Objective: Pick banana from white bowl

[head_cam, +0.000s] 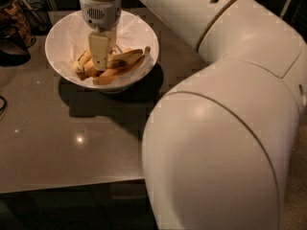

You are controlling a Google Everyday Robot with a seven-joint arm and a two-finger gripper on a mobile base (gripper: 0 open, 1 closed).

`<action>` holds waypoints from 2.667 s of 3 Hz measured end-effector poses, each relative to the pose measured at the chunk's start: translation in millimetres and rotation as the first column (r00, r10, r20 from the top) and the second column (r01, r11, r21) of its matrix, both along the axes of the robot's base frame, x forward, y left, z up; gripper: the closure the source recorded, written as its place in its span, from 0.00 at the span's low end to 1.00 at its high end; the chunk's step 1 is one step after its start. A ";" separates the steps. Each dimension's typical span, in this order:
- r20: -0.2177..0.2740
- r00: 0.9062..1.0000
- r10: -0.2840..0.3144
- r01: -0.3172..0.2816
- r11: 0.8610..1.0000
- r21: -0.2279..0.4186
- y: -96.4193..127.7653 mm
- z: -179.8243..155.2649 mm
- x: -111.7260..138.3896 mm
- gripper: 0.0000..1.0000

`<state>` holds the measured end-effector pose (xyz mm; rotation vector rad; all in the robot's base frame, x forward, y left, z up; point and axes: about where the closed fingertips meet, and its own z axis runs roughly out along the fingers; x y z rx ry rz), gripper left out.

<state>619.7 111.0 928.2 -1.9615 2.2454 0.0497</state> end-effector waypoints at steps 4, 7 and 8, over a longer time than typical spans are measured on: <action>-0.047 0.999 0.009 -0.009 1.000 0.010 -0.8 -15.7 0.9 0.55; -0.047 0.999 0.009 -0.009 1.000 0.011 -0.8 -15.6 0.9 1.00; 0.023 0.998 0.052 -0.053 0.997 0.059 -0.6 6.4 -9.4 1.00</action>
Offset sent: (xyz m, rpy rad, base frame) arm -0.0215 -0.0233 -0.0163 -0.0663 0.1314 0.0067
